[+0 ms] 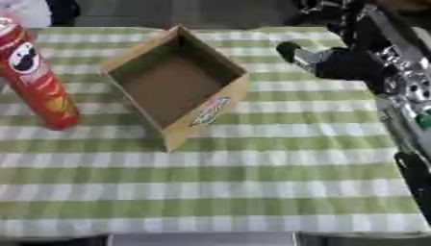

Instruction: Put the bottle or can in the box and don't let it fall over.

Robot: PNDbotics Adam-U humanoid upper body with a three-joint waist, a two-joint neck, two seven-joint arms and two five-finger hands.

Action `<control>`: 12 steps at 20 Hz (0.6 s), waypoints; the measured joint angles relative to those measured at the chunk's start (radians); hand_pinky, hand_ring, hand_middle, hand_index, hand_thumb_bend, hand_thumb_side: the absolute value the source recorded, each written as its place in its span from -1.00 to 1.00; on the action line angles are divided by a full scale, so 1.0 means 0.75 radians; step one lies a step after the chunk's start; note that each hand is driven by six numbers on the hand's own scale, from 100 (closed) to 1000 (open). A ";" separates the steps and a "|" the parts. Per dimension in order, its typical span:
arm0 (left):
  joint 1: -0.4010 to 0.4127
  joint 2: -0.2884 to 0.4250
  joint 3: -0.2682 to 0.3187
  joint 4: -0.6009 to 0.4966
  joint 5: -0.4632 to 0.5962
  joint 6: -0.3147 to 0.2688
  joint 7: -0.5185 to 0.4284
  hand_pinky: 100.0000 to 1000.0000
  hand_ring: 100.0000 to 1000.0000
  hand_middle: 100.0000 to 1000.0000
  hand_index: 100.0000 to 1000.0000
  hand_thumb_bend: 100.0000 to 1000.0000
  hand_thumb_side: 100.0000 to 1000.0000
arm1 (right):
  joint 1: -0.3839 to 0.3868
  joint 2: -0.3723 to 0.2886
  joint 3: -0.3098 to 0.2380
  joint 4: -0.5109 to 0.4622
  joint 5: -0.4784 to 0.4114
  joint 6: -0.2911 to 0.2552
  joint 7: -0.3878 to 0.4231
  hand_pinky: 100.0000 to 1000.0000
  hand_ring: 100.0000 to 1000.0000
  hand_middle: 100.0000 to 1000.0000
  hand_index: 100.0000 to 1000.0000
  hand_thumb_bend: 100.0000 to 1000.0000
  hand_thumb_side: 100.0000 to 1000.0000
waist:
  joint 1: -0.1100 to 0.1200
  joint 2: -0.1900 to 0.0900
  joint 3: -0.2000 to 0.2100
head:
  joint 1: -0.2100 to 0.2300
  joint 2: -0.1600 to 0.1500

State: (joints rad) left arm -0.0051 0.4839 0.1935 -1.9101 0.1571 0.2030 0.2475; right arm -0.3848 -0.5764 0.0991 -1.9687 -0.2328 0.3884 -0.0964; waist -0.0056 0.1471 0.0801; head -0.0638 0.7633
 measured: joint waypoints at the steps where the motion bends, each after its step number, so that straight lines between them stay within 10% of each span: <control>1: 0.000 0.000 0.000 0.000 0.000 0.000 0.000 1.00 0.68 0.56 0.64 0.37 -0.71 | 0.000 0.000 0.000 0.000 0.000 0.000 0.000 1.00 1.00 0.87 1.00 -0.04 -1.00 | 0.000 0.000 0.000 | 0.000 0.000; 12: -0.001 0.001 0.000 0.008 -0.017 0.012 0.008 1.00 0.66 0.56 0.65 0.37 -0.69 | 0.006 0.000 0.000 0.000 0.000 0.000 0.000 1.00 1.00 0.87 1.00 -0.03 -1.00 | 0.002 0.000 -0.001 | 0.000 0.000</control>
State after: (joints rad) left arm -0.0060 0.4844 0.1935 -1.9040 0.1447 0.2116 0.2533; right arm -0.3804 -0.5764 0.0991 -1.9687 -0.2328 0.3884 -0.0964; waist -0.0038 0.1471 0.0793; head -0.0638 0.7633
